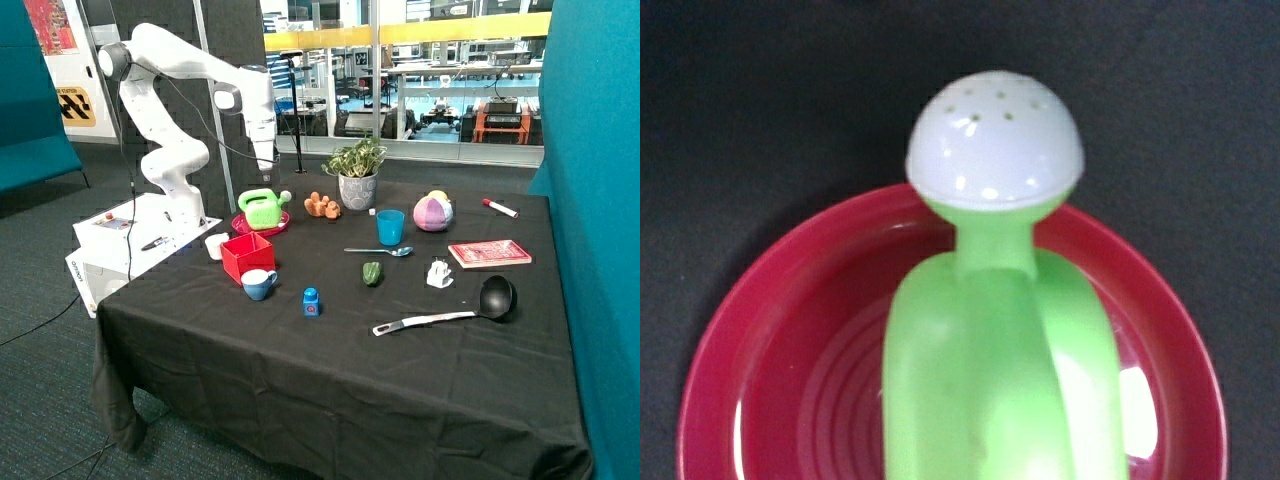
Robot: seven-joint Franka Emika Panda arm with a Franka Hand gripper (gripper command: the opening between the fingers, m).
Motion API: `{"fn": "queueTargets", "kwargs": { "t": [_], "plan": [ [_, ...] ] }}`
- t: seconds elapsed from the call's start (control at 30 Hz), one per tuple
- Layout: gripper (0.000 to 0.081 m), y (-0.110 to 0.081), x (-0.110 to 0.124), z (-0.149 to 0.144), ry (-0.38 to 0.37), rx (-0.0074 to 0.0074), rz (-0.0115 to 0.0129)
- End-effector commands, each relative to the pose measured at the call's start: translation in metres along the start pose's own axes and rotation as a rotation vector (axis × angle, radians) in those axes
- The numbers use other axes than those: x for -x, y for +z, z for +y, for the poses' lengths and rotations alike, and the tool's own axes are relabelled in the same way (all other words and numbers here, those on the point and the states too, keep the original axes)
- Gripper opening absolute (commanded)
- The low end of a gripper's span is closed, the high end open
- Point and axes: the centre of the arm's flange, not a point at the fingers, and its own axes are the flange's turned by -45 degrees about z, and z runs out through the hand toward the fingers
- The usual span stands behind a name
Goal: Water the pot plant and put the can on the plate
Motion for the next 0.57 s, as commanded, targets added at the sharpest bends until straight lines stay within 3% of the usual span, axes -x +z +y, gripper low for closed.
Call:
{"fn": "queueTargets", "kwargs": {
  "t": [0.0, 0.1, 0.13, 0.53],
  "plan": [
    [0.0677, -0.008, 0.007, 0.014, 0.056, 0.0023, -0.0014],
    [0.0747, -0.007, 0.008, 0.022, 0.074, 0.0023, -0.0014],
    [0.0745, -0.007, 0.008, 0.024, 0.098, 0.0024, -0.0013],
    [0.0733, -0.005, -0.008, 0.031, 0.063, 0.0023, -0.0014]
  ]
}}
